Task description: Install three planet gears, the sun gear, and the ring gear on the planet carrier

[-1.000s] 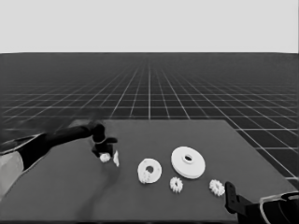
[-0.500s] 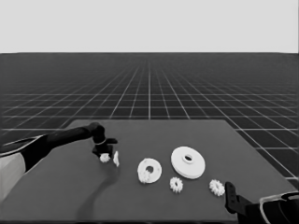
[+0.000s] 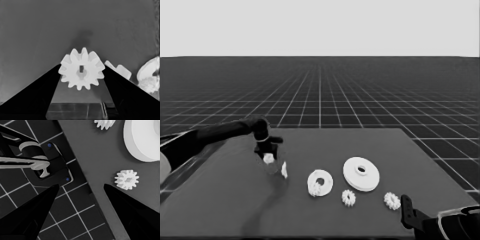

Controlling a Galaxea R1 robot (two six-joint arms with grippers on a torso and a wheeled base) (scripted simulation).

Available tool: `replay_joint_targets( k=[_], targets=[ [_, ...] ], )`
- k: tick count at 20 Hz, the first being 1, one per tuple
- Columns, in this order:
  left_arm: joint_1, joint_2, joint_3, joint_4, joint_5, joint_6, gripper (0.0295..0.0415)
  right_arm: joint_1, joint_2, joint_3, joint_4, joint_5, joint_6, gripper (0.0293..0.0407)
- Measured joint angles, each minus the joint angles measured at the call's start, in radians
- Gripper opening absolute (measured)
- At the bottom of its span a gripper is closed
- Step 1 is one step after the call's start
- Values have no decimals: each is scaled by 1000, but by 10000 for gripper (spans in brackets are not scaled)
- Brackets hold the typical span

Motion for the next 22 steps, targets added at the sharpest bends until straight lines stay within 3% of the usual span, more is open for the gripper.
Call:
replay_joint_targets(
  k=[6, 8, 10, 16, 18, 22],
  targets=[
    [-20, -1, 4, -16, 15, -1, 312, 0, 0, 0, 0, 0, 0, 385],
    [-15, 240, 110, 25, 58, -377, 312, 0, 0, 0, 0, 0, 0, 385],
    [-13, 423, 1, 26, 65, -421, 312, 0, 0, 0, 0, 0, 0, 385],
    [-12, 517, -102, 25, 65, -412, 312, 0, 0, 0, 0, 0, 0, 385],
    [82, 540, -171, 110, 22, -375, 312, 0, 0, 0, 0, 0, 0, 385],
    [125, 557, -222, 146, -5, -348, 312, 0, 0, 0, 0, 0, 0, 385]
  ],
)
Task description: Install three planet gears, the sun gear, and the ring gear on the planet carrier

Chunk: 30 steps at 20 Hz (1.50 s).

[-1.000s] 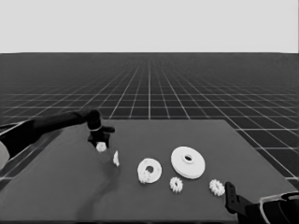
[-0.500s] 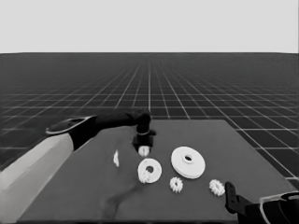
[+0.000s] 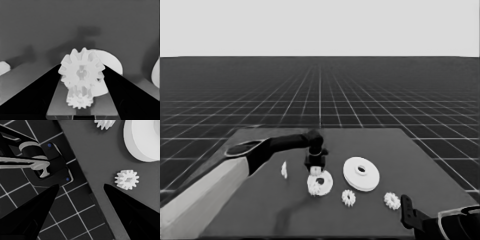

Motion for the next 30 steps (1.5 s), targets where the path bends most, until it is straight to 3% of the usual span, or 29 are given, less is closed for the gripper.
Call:
replay_joint_targets(
  k=[4, 6, 7, 14, 17, 24, 25, 26, 28, 30],
  targets=[
    [5, 2, -6, 4, -3, 3, 312, 0, 0, 0, 0, 0, 0, 385],
    [5, 2, -7, 4, -4, 3, 372, 0, 0, 0, 0, 0, 0, 385],
    [5, 2, -7, 4, -4, 3, 381, 0, 0, 0, 0, 0, 0, 385],
    [5, 2, -7, 5, -4, 3, 385, 0, 0, 0, 0, 0, 0, 385],
    [-108, -35, 105, -91, 58, -58, 385, 0, 0, 0, 0, 0, 0, 385],
    [-137, -37, 114, -119, 69, -63, 385, 0, 0, 0, 0, 0, 0, 385],
    [-215, -303, 576, -52, -267, 418, 408, 0, 0, 0, 0, 0, 0, 385],
    [-316, -690, 983, -12, -473, 850, 414, 0, 0, 0, 0, 0, 0, 385],
    [-410, -1134, 1364, 27, -664, 1263, 392, 0, 0, 0, 0, 0, 0, 385],
    [-441, -1277, 1498, 40, -731, 1406, 386, 0, 0, 0, 0, 0, 0, 385]
  ],
)
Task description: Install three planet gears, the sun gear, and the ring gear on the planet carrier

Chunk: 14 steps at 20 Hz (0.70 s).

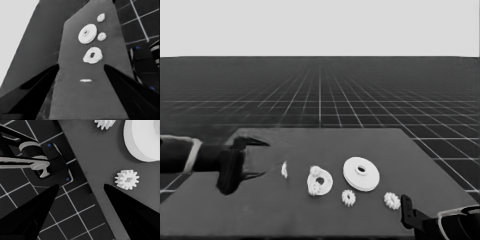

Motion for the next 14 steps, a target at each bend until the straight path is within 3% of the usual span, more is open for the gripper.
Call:
replay_joint_targets(
  k=[4, 5, 6, 7, 9, 14],
  targets=[
    [-15, -64, 62, 6, -31, 67, 385, 0, 0, 0, 0, 0, 0, 385],
    [-16, -67, 65, 7, -33, 70, 385, 207, 311, -73, 109, -389, 484, 392],
    [-16, -69, 67, 7, -34, 73, 385, 289, 600, -243, 277, -478, 906, 393],
    [-17, -70, 68, 7, -34, 74, 385, 313, 718, -398, 365, -452, 1075, 390],
    [-17, -71, 69, 7, -35, 75, 385, 323, 803, -568, 436, -410, 1190, 386],
    [-17, -72, 70, 7, -35, 76, 385, 325, 843, -663, 470, -387, 1231, 385]
  ],
)
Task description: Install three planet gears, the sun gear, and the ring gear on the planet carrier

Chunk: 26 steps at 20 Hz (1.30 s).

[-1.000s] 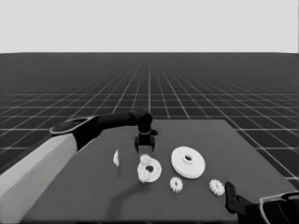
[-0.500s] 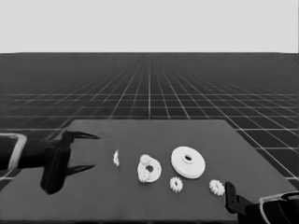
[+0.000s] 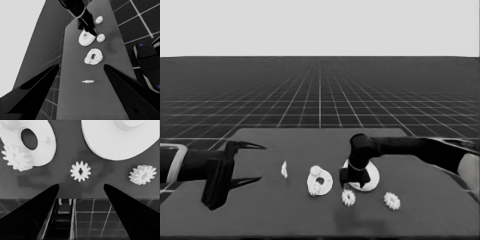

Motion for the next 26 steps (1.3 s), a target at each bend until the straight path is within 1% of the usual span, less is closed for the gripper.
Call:
replay_joint_targets(
  k=[1, 2, 3, 5, 10, 12, 13, 20, 21, 22, 23, 24, 26],
  targets=[
    [0, 0, 0, 0, 0, 0, 385, -95, 8, -40, -101, 9, -28, 385],
    [0, 0, 0, 0, 0, 0, 385, -159, 16, -76, -158, 22, -51, 385],
    [0, 0, 0, 0, 0, 0, 385, -193, 23, -103, -189, 33, -67, 385],
    [0, 0, 0, 0, 0, 0, 385, -222, 30, -131, -215, 45, -83, 385],
    [0, 0, 0, 0, 0, 0, 385, -234, 33, -145, -228, 52, -91, 385],
    [0, 0, 0, 0, 0, 0, 385, -235, 33, -145, -229, 52, -91, 314],
    [0, 0, 0, 0, 0, 0, 385, -234, 33, -145, -229, 53, -91, 312],
    [0, 0, 0, 0, 0, 0, 385, -234, 33, -145, -229, 53, -92, 312],
    [0, 0, 0, 0, 0, 0, 385, -158, 14, -70, -146, 17, -44, 312],
    [0, 0, 0, 0, 0, 0, 385, -93, 7, -35, -88, 5, -20, 312],
    [0, 0, 0, 0, 0, 0, 385, -54, 5, -20, -52, 2, -8, 312],
    [0, 0, 0, 0, 0, 0, 385, -31, 4, -14, -30, 1, -3, 312],
    [0, 0, 0, 0, 0, 0, 385, -10, 3, -10, -9, 1, 1, 312]
  ],
)
